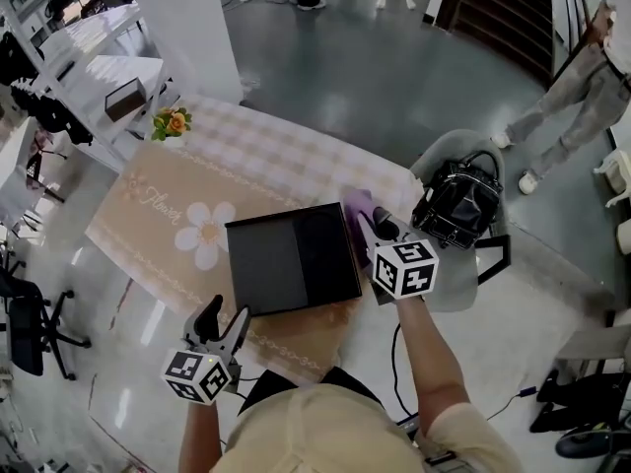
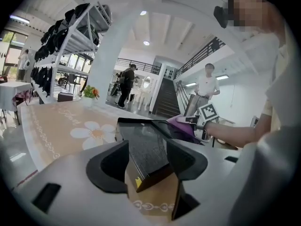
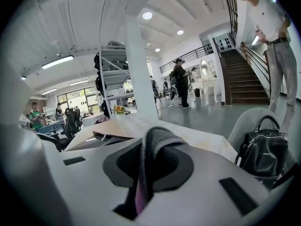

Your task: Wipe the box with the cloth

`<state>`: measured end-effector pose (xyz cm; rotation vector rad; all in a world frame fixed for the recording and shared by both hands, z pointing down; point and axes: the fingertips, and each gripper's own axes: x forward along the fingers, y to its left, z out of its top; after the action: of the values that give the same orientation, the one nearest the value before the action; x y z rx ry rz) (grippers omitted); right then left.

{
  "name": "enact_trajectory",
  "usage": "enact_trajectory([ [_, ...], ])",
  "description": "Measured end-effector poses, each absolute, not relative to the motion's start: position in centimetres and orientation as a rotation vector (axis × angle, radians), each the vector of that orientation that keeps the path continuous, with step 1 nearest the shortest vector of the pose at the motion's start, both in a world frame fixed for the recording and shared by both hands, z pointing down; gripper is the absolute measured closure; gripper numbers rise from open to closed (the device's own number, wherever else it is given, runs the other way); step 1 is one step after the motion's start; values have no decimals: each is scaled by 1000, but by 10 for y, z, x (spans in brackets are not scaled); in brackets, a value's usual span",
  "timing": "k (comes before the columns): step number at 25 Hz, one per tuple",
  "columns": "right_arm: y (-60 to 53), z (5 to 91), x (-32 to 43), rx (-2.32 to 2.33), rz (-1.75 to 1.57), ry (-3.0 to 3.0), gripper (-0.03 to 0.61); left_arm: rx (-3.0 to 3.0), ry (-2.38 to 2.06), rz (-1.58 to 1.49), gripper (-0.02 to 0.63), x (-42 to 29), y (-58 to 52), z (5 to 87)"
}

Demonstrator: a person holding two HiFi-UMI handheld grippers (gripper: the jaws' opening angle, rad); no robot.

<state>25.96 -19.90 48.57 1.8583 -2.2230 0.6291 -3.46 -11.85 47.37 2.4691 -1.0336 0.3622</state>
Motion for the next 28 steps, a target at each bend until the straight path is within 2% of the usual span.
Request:
enact_trajectory([
  [12, -200, 497, 235, 1761, 823, -2320, 523, 2458, -985, 403, 359, -30, -117, 493],
  [28, -143, 494, 220, 1720, 885, -2297, 523, 2491, -857, 398, 359, -21, -107, 502],
])
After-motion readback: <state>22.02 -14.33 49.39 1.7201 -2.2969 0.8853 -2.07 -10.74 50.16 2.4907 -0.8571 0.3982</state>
